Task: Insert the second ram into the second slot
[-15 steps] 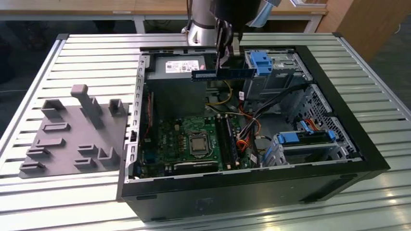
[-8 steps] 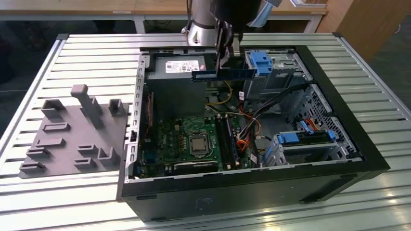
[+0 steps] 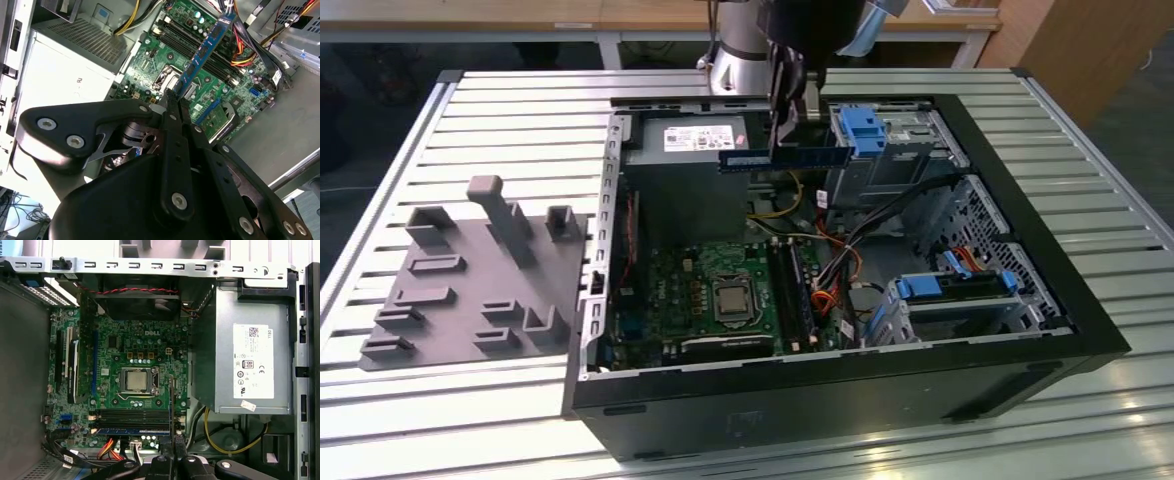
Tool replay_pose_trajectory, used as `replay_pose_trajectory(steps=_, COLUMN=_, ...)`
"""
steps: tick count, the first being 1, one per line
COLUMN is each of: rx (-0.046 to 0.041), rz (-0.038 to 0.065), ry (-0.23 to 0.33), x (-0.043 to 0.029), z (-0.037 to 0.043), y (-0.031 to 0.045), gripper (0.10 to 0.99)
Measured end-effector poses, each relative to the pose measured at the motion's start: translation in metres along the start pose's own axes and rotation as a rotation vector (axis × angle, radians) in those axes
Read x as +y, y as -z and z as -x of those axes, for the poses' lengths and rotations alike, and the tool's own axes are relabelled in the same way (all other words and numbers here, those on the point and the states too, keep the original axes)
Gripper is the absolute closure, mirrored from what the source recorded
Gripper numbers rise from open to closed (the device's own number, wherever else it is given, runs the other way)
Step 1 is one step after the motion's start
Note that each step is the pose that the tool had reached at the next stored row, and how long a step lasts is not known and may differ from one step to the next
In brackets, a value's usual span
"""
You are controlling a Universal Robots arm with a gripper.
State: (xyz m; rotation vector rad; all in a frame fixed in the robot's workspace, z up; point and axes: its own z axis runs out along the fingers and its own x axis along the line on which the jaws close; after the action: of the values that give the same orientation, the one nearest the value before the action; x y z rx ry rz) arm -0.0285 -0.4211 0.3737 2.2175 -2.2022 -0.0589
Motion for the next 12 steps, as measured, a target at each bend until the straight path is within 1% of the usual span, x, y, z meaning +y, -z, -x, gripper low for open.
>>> replay_pose_trajectory(steps=12, rx=0.0005, rz=0.000, ry=-0.002, x=0.0000, z=-0.0016, y=0.0000, gripper=0.953)
